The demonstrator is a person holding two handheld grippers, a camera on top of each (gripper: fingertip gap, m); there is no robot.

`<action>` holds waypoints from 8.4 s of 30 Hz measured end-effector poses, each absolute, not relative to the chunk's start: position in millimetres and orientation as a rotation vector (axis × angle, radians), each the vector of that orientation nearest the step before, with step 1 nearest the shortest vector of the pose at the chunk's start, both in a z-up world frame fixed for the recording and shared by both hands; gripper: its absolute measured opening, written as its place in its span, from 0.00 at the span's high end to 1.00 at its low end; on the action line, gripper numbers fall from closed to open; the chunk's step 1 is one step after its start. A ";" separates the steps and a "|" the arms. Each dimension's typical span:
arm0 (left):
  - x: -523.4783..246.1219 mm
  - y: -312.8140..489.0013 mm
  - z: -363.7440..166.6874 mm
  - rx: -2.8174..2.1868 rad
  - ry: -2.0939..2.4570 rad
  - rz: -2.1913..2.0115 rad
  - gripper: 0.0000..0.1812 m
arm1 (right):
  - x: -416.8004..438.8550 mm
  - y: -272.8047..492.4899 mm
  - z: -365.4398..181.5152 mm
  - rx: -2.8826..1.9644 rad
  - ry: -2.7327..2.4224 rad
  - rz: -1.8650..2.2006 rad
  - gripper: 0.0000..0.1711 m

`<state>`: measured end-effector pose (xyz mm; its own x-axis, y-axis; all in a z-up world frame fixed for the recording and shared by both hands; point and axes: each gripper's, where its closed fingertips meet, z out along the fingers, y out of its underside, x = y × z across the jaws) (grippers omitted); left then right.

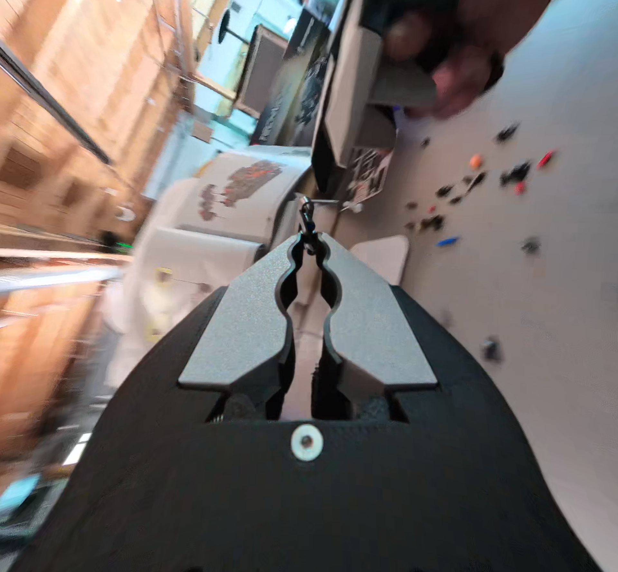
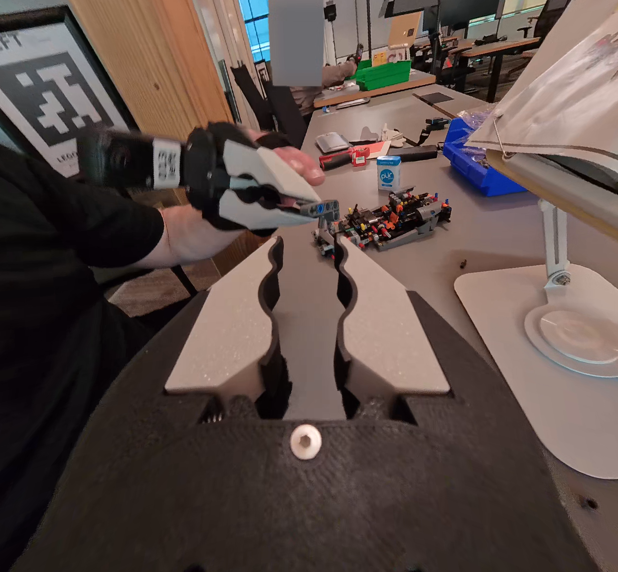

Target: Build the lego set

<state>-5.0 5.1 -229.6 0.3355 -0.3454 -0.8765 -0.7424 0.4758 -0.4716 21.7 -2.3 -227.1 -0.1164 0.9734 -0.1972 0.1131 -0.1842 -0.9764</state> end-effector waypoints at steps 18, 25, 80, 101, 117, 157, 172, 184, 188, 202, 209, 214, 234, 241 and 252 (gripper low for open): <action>-6.1 -6.9 -220.2 -0.594 1.464 1.022 0.97 | -8.2 -19.9 -221.6 -1.516 -1.161 1.708 0.93; -10.5 -0.2 -204.4 -0.703 1.358 0.929 0.86 | -1.5 -10.1 -209.4 -1.393 -1.061 1.800 0.96; -3.8 -10.1 -184.7 -1.209 0.664 -1.034 0.98 | -11.1 -13.0 -184.6 -1.103 -1.055 1.672 0.98; -0.8 -3.6 -188.7 -1.189 0.766 -0.836 0.98 | -3.0 0.2 -184.4 -1.101 -1.020 1.644 0.93; -0.7 3.2 -194.1 -1.190 0.794 -0.713 0.98 | -3.5 7.6 -190.1 -1.112 -1.057 1.640 0.93; -4.2 21.2 -196.7 -1.228 0.707 -0.697 0.91 | 8.3 34.3 -209.0 -1.014 -1.132 0.814 0.97; -9.8 21.6 -204.5 -1.271 0.698 -0.694 0.91 | 32.6 40.5 -195.6 -1.036 -0.867 1.908 0.98; -10.1 20.1 -209.3 -1.287 0.721 -0.666 0.92 | 30.9 40.7 -200.8 -1.050 -0.895 1.892 0.98; -15.5 20.3 -208.7 -1.292 0.731 -0.631 0.92 | 30.9 42.2 -202.3 -1.056 -0.897 1.880 0.98; -45.8 6.9 -221.5 -1.365 0.754 -0.518 0.92 | 28.6 46.1 -208.9 -1.083 -0.901 1.857 0.98; -62.5 5.0 -219.5 -1.369 0.713 -0.497 0.92 | 25.0 44.7 -213.3 -1.096 -0.915 1.853 0.98; -67.9 6.5 -218.2 -1.369 0.706 -0.481 0.92 | 26.5 46.1 -212.8 -1.095 -0.914 1.843 0.97; -83.5 5.0 -205.9 -1.341 0.675 -0.456 0.92 | 24.4 44.9 -216.4 -1.101 -0.931 1.836 0.97; -87.1 4.7 -204.9 -1.339 0.674 -0.444 0.92 | 22.6 45.2 -219.5 -1.110 -0.936 1.834 0.97; -99.2 6.4 -201.0 -1.347 0.656 -0.421 0.92 | 22.9 46.1 -220.3 -1.112 -0.938 1.830 0.97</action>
